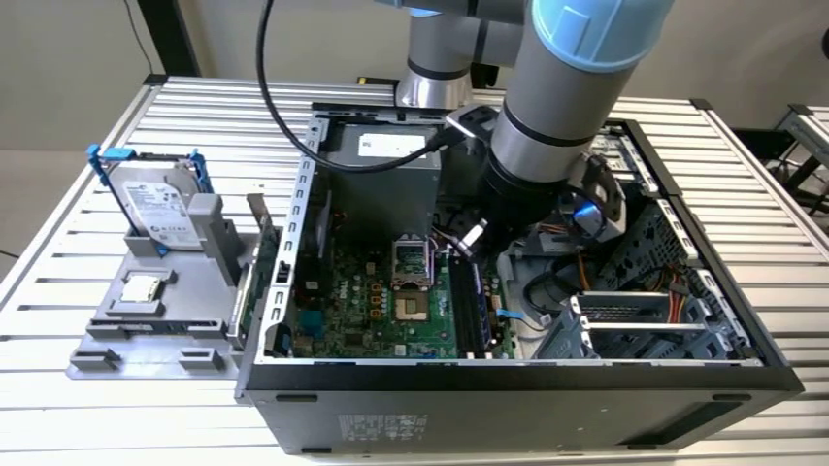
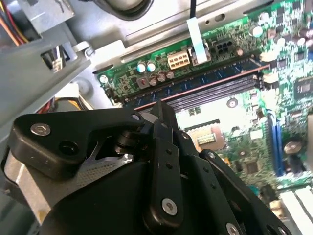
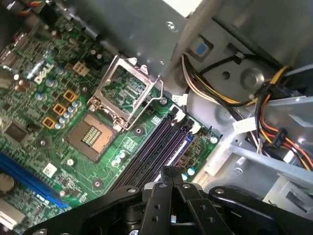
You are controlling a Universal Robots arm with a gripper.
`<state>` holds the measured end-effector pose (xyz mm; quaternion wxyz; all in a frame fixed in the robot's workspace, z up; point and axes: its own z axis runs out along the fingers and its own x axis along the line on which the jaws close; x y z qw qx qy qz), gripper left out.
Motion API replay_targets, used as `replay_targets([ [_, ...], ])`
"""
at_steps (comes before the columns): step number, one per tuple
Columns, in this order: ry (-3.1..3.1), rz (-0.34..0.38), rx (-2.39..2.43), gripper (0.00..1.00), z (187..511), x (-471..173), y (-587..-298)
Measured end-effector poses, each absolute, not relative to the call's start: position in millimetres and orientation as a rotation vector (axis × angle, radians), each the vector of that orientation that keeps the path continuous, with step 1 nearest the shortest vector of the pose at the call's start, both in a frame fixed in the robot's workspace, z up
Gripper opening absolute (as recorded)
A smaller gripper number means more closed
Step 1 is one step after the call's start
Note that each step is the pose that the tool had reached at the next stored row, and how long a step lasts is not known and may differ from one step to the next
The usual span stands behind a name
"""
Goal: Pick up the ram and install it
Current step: 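Press down the ram until it locks into place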
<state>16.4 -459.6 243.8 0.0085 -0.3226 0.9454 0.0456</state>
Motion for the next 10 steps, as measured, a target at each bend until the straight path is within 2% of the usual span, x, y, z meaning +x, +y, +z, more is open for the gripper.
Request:
replay_targets([
  [10, 2.860, 0.134, -1.228, 0.00, 243.8, 16.4, -459.6],
])
